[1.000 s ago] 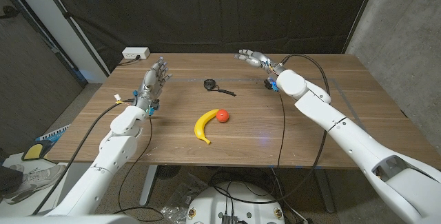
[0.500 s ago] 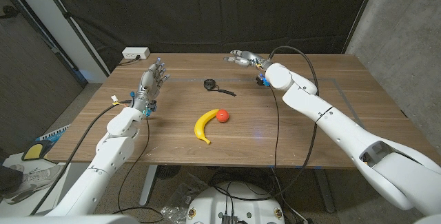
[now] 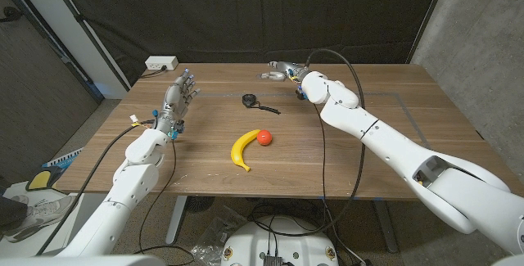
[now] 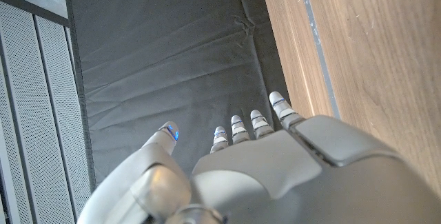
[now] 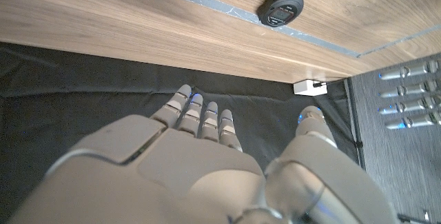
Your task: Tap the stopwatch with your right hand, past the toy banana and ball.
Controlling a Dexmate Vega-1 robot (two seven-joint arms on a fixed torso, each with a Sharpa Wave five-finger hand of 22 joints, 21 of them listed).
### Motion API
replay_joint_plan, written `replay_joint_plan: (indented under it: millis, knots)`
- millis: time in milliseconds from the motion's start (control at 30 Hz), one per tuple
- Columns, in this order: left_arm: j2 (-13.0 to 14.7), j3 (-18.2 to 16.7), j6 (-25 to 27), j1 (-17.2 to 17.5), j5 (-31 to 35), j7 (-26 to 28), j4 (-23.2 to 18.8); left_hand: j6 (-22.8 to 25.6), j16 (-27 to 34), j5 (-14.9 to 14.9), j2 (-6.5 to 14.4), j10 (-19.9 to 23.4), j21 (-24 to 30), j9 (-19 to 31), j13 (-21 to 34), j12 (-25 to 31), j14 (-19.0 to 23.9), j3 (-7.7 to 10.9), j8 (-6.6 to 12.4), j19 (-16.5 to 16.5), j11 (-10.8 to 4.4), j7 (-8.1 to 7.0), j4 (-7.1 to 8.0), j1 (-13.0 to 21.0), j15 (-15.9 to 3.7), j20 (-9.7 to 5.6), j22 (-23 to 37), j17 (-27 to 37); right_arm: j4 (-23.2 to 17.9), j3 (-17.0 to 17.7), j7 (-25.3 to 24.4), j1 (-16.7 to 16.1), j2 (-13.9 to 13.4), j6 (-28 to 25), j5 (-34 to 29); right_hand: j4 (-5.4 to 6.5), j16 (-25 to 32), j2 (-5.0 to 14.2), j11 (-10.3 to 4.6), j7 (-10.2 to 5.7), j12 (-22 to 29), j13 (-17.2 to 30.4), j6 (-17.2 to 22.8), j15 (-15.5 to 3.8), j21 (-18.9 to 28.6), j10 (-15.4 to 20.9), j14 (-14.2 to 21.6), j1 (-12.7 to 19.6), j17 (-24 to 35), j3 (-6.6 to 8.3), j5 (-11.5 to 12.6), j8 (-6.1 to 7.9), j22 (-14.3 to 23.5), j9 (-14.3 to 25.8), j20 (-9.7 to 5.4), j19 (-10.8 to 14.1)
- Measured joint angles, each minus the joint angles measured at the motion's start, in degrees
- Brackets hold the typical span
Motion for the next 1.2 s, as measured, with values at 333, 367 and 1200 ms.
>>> replay_joint_plan:
  millis: [333, 367, 1200]
  knots:
    - [-0.27, -0.35, -0.54, 0.74, 0.19, 0.54, -0.41, 0.0, 0.0, -0.22, -0.14, 0.0, 0.0, 0.0, -0.01, 0.0, 0.0, -0.25, 0.0, -0.23, 0.0, 0.0, 0.25, -0.15, -0.01, 0.22, -0.01, -0.01, 3.27, -3.67, 1.36, 2.06, 2.97, -3.07, -7.86, -0.23, 0.45, -2.07, -0.04, 0.48, 0.85, 0.26, 0.55, -0.59, 0.35, 0.67, 2.04, 0.55, 0.53, -0.7, 0.65, 0.4, 0.29, 0.07, -0.11, 0.49]
    - [-0.27, -0.36, -0.54, 0.77, 0.19, 0.54, -0.46, 0.03, 0.0, -0.22, -0.14, 0.0, 0.0, 0.0, -0.01, 0.0, 0.0, -0.25, 0.0, -0.32, 0.0, 0.03, 0.25, -0.15, -0.01, 0.31, -0.01, 0.0, 3.27, -3.67, 1.41, 2.06, 2.97, -3.15, -8.15, -0.23, 0.45, -2.07, -0.04, 0.37, 0.85, 0.26, 0.66, -0.59, 0.35, 0.66, 2.04, 0.55, 0.53, -0.7, 0.72, 0.4, 0.29, 0.07, -0.11, 0.5]
    - [-0.91, -1.47, 3.05, 2.25, 2.01, 6.72, -3.41, 2.89, 0.0, -0.22, 0.0, 2.87, 0.0, -0.01, 0.28, 0.44, 1.44, -0.8, 0.0, -0.54, 1.43, 1.22, 0.8, -1.51, 0.82, 0.08, -0.02, 0.28, 17.1, -9.14, 3.06, 7.28, 10.51, -5.49, -16.01, 0.01, 1.38, -3.13, -0.26, 0.29, 1.73, 0.54, 2.17, -0.48, 0.26, 2.92, 3.15, 1.61, 1.59, -1.56, 2.2, 1.05, 0.56, 0.05, 0.83, -0.46]
